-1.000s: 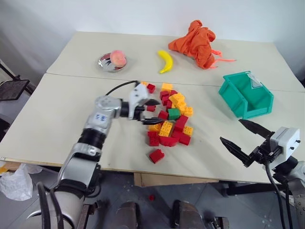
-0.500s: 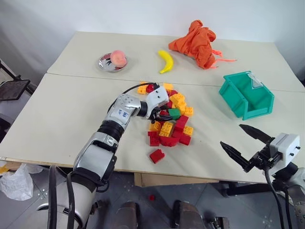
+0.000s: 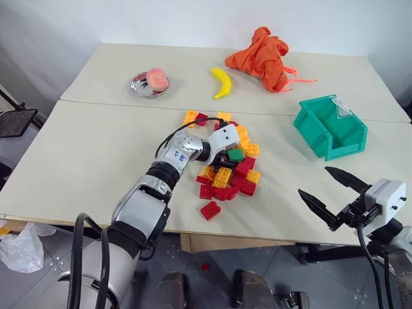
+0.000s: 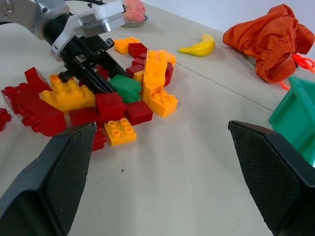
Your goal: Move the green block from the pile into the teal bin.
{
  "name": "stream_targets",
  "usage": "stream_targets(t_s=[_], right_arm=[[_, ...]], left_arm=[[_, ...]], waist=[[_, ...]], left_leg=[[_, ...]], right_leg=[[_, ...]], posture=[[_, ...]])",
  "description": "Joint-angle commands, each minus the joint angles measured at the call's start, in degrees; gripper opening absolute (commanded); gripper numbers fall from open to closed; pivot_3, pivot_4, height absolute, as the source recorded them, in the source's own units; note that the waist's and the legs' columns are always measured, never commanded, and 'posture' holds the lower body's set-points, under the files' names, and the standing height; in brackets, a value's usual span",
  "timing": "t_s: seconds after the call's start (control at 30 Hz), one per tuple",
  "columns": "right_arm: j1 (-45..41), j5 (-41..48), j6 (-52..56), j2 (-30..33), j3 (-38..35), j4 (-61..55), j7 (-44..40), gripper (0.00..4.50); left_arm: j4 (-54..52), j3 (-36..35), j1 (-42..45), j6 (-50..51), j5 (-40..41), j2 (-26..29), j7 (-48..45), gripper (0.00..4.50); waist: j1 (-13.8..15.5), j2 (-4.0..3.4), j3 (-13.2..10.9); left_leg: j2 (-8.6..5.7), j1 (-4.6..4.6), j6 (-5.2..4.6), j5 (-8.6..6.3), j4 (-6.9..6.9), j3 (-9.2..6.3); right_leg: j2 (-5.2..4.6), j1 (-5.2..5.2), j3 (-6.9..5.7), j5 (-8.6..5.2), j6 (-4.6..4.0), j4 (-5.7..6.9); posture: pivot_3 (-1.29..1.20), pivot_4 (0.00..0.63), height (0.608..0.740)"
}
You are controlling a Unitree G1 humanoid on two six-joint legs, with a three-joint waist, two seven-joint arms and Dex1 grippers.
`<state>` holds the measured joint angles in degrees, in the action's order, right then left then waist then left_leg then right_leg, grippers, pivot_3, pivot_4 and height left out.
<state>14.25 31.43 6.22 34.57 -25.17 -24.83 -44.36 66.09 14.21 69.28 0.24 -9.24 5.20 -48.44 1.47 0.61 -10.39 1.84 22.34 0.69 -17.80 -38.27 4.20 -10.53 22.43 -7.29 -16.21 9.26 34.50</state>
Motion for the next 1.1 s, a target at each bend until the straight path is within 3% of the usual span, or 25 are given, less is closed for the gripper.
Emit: stream_targets(t_s=[0.03,0.27,0.53,0.7,0.8,0.9,0.97,1.1], right_arm=[[1.12,-0.10,-1.35,-0.55,-1.15,-2.88,0.60,4.50],[4.97,-0.14,-2.45,-1.39,-4.18,-3.29,1.22,4.50],[13.94,0.96,-4.90,-4.68,-12.84,-4.53,2.56,4.50],[21.89,0.69,-7.60,-10.38,-14.67,-8.14,3.07,4.50],[24.92,0.23,-8.91,-13.39,-14.42,-9.54,3.69,4.50],[25.99,0.16,-9.82,-15.13,-14.30,-9.79,4.41,4.50],[26.33,0.08,-10.34,-15.53,-14.08,-9.71,4.42,4.50],[25.26,-0.56,-10.61,-14.71,-12.31,-8.18,3.63,4.50]], left_arm=[[-0.54,-2.64,2.84,-3.74,1.92,0.62,-1.04,1.50],[-3.78,-6.23,8.94,-6.58,7.37,-2.57,-11.80,1.50],[2.06,-1.75,9.35,-8.81,4.01,-16.76,-13.00,1.50],[6.88,1.77,8.03,-10.76,-0.30,-22.15,-4.77,3.17],[8.03,2.64,7.26,-11.00,-1.38,-22.80,-3.15,3.17],[8.28,2.11,6.79,-11.23,-0.64,-22.44,-4.05,3.73],[8.13,1.51,6.66,-11.62,0.07,-22.23,-5.13,4.34],[5.32,-5.26,7.34,-16.08,7.33,-18.55,-11.21,4.46]], waist=[[0.00,0.00,0.00],[0.51,0.03,-0.02],[1.29,0.03,-0.02],[0.50,-0.08,0.05],[0.39,-0.08,0.04],[0.23,-0.08,0.04],[0.18,-0.08,0.04],[0.12,-0.08,0.05]], left_leg=[[0.00,0.00,0.00,0.00,0.00,0.00],[-0.03,0.10,-0.03,-0.02,-0.05,-0.01],[-0.03,0.11,-0.09,-0.05,0.03,0.02],[-0.02,0.06,-0.09,-0.05,0.10,0.08],[-0.02,0.07,-0.12,-0.07,0.06,0.08],[-0.02,0.07,-0.14,-0.08,0.06,0.05],[-0.02,0.07,-0.15,-0.09,0.07,0.06],[-0.01,0.08,-0.15,-0.09,0.07,0.05]], right_leg=[[0.00,0.00,0.00,0.00,0.00,0.00],[-0.02,0.02,-0.03,0.01,0.02,-0.06],[0.00,-0.03,-0.06,0.04,0.08,-0.35],[-0.01,0.04,0.02,0.04,0.08,-0.29],[-0.01,0.03,0.04,0.04,0.08,-0.30],[-0.01,0.04,0.03,0.04,0.08,-0.29],[-0.01,0.04,0.03,0.04,0.08,-0.29],[-0.01,0.06,0.03,0.04,0.07,-0.29]], posture=[[0.00,0.150,0.740],[0.00,0.150,0.740],[0.00,0.150,0.740],[0.00,0.150,0.740],[0.00,0.150,0.740],[0.00,0.150,0.740],[0.00,0.150,0.740],[0.00,0.150,0.740]])
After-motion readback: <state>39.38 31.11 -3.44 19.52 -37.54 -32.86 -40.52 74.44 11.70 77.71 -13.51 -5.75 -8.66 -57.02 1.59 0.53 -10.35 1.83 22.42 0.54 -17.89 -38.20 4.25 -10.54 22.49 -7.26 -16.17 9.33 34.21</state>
